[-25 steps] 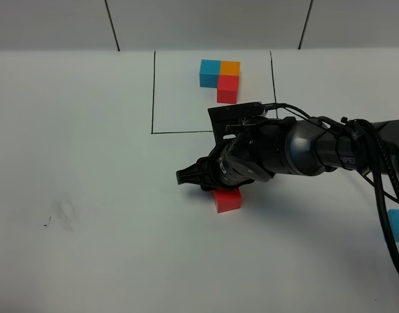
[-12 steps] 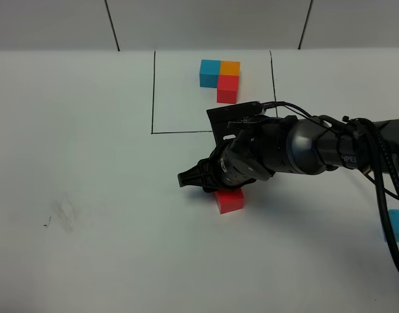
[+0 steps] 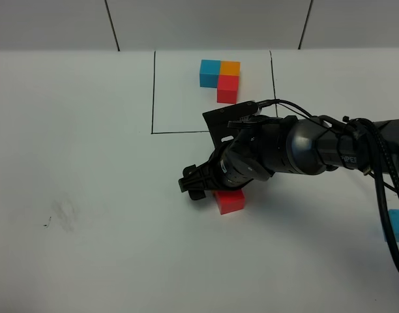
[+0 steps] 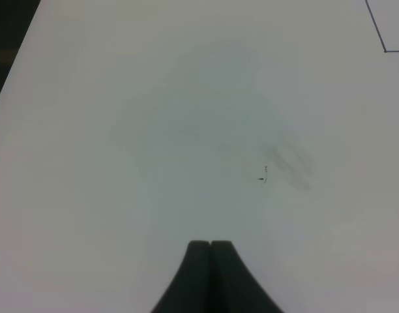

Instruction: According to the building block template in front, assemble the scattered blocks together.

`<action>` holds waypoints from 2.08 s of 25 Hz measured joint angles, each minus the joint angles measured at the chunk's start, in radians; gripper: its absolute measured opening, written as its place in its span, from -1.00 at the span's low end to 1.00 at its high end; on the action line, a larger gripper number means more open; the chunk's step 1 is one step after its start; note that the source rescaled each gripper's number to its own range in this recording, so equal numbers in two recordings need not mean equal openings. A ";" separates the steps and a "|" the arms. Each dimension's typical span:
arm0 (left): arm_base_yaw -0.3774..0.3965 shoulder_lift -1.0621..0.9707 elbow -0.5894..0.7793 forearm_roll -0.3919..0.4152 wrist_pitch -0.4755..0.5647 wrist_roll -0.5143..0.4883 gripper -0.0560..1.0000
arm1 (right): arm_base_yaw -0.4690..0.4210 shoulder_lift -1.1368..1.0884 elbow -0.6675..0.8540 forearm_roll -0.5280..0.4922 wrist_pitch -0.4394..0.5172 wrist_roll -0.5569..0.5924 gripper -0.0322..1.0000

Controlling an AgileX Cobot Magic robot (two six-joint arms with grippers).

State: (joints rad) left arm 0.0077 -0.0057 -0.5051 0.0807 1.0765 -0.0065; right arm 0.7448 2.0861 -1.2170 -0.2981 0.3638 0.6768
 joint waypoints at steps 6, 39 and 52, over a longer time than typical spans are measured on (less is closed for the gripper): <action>0.000 0.000 0.000 0.000 0.000 0.000 -0.89 | 0.000 -0.005 0.000 -0.002 0.008 -0.027 1.00; 0.000 0.000 0.000 0.000 0.000 0.000 -0.89 | -0.201 -0.332 0.160 -0.204 0.384 -0.025 0.82; 0.000 0.000 0.000 0.000 0.000 0.000 -0.89 | -0.407 -0.561 0.464 -0.206 0.318 -0.004 0.79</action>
State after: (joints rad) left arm 0.0077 -0.0057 -0.5051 0.0807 1.0765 -0.0065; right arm 0.3380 1.5250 -0.7532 -0.5036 0.6822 0.6732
